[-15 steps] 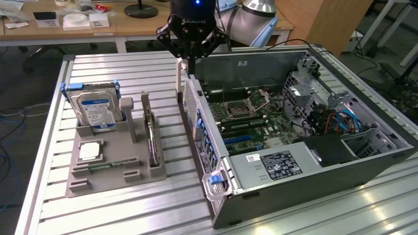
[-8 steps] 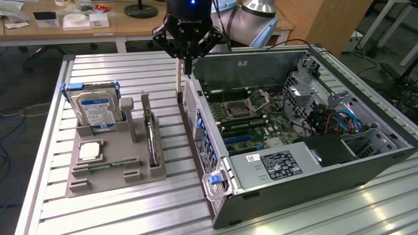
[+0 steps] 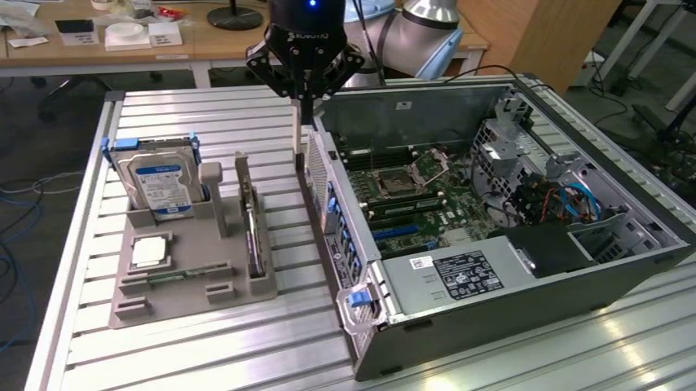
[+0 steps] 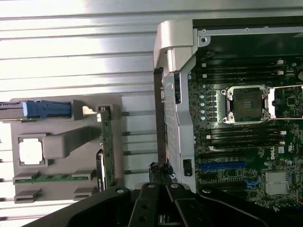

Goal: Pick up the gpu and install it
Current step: 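Reach for the gpu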

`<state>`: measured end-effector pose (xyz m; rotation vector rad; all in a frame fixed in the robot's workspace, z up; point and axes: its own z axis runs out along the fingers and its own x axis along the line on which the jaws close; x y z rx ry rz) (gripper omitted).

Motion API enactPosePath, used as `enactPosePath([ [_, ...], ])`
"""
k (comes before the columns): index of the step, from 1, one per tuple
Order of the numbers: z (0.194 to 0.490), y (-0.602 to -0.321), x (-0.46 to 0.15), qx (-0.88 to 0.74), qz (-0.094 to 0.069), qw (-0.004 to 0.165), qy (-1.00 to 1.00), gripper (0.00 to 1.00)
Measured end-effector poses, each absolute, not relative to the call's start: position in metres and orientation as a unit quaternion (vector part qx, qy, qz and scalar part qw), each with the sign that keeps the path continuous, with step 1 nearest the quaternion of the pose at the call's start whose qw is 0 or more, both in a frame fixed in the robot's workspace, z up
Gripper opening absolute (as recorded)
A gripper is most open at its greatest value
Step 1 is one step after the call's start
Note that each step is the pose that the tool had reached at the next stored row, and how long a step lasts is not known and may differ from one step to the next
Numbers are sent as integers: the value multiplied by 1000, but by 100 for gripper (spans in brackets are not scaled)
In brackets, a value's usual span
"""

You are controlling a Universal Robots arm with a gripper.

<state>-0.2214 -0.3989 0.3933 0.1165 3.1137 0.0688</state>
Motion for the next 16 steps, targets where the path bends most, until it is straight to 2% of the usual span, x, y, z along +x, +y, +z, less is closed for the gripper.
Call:
enactPosePath([
  [16,393,-399,-232,37,22,12,999,11],
])
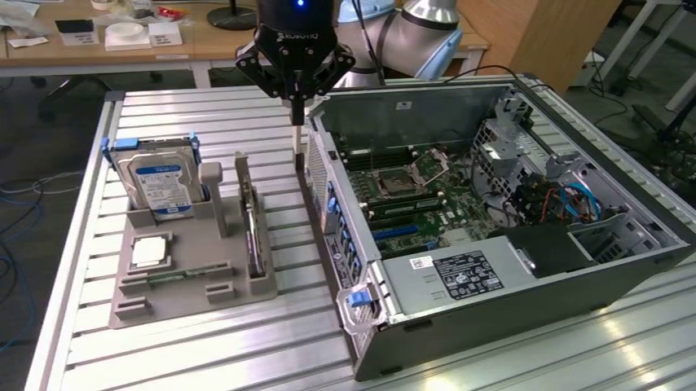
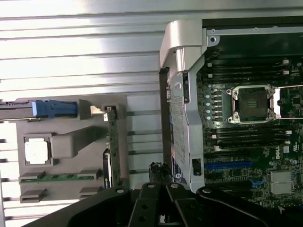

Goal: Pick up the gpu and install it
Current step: 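Reach for the gpu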

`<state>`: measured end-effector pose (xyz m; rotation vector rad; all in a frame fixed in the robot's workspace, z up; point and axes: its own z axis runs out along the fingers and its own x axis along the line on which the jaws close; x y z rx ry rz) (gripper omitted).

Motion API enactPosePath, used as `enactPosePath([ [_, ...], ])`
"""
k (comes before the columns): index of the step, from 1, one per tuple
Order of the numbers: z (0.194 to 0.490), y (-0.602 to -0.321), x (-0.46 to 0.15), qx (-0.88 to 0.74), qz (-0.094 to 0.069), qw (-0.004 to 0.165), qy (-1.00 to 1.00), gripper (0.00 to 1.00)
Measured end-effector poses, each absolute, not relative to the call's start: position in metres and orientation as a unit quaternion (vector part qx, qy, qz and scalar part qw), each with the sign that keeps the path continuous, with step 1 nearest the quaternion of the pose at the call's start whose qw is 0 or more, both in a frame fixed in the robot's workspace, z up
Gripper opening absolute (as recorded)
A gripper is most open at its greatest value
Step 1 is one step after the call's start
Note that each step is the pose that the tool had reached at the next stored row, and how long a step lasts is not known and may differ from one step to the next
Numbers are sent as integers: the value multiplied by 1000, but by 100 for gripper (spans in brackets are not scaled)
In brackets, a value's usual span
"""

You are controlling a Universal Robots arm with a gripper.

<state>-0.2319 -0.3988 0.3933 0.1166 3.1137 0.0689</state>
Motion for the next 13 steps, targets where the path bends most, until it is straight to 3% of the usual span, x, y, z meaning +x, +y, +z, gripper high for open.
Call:
enactPosePath([
  [13,393,-399,-240,37,22,12,999,11],
])
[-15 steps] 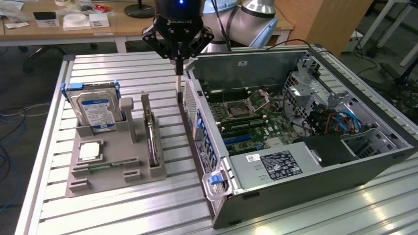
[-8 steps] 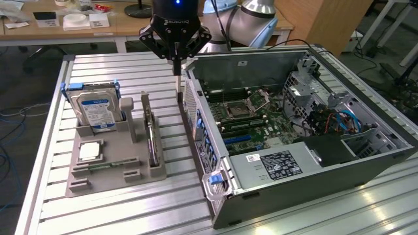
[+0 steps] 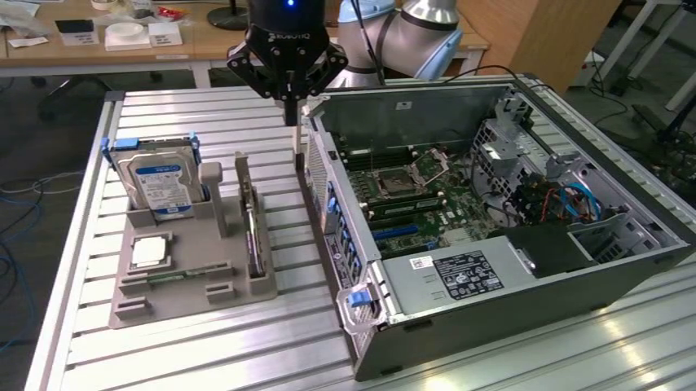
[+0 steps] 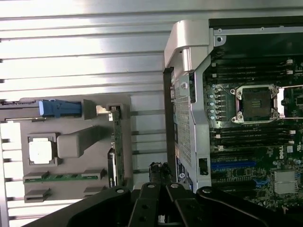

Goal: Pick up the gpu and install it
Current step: 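Reach for the gpu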

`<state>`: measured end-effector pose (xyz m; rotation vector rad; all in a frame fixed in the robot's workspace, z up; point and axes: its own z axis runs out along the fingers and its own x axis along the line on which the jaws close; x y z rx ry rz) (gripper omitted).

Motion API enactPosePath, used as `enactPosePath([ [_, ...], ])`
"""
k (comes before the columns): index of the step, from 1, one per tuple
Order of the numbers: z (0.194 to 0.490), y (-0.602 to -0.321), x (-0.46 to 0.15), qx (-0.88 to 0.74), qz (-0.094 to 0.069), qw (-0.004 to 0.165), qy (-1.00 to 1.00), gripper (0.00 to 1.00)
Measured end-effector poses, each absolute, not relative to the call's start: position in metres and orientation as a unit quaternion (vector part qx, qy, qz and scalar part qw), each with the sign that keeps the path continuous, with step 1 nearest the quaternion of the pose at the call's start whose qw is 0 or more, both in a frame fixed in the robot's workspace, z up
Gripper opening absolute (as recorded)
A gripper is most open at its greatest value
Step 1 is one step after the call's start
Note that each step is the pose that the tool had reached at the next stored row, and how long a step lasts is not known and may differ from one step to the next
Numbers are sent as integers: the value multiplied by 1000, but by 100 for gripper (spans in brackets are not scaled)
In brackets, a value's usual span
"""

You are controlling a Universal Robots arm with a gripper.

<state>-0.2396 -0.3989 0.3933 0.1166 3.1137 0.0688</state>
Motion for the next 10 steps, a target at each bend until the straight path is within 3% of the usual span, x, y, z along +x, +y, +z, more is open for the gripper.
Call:
enactPosePath([
  [10,393,-399,-246,37,22,12,999,11],
])
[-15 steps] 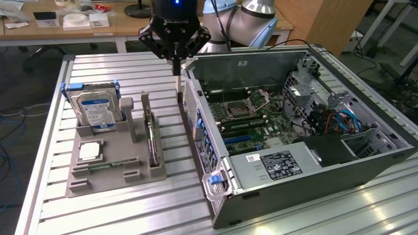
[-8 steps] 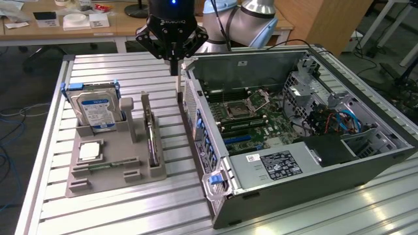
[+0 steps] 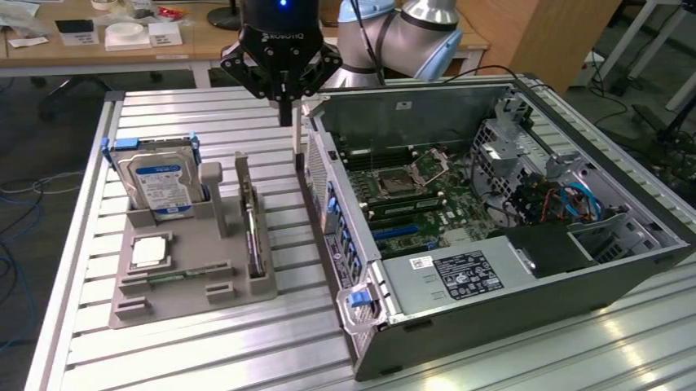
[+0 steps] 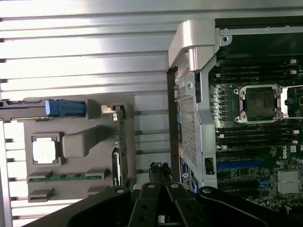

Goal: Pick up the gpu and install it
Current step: 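Reach for the gpu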

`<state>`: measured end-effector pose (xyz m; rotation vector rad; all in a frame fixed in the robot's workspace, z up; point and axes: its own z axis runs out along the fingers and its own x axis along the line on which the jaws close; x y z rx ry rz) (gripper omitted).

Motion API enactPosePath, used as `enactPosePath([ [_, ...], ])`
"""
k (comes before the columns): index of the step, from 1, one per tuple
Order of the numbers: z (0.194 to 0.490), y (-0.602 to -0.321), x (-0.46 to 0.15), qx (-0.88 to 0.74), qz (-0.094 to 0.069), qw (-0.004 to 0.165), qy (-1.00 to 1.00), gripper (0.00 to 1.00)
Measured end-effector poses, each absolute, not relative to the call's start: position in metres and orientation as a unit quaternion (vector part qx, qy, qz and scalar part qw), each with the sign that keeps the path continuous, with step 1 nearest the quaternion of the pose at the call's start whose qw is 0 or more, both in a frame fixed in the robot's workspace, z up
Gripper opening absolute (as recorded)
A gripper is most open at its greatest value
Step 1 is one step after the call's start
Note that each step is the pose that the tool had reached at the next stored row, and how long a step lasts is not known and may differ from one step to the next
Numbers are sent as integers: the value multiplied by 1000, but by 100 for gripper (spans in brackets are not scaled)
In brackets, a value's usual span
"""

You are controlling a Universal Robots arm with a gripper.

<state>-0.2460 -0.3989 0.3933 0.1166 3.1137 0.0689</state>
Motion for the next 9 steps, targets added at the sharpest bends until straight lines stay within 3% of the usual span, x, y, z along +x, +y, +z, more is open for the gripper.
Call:
enactPosePath([
  [9,393,-399,-251,37,22,13,999,11],
])
